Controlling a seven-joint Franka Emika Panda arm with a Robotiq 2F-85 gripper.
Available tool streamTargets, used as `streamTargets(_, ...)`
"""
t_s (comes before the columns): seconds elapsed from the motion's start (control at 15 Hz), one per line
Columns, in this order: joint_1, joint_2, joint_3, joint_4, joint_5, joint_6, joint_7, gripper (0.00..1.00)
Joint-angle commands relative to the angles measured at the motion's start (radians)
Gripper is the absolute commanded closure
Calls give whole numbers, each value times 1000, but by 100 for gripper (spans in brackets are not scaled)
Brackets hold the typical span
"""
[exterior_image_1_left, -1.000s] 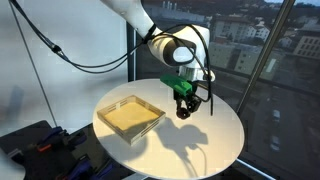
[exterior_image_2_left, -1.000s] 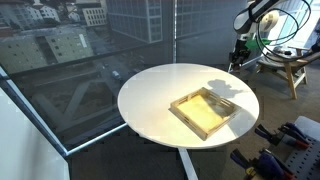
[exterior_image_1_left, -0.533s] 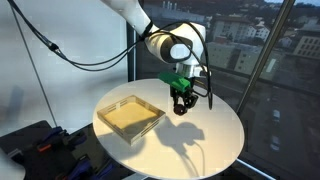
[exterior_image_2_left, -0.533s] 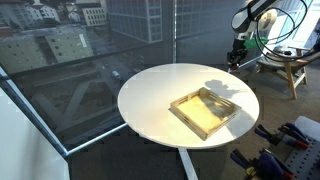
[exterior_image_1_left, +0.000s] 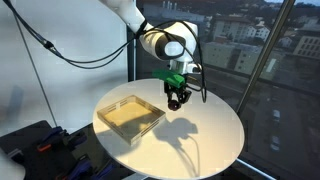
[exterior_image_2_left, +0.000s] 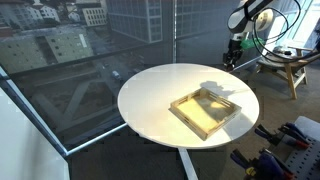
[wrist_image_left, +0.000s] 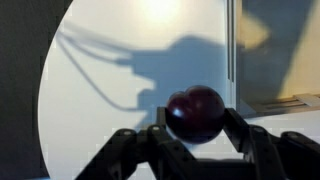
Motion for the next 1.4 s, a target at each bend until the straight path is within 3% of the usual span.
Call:
streamTargets(0.0,10,-55,12,-47,-5,-6,-28,65)
streamTargets(1.33,91,-169,58,-138,-2,8,-75,65)
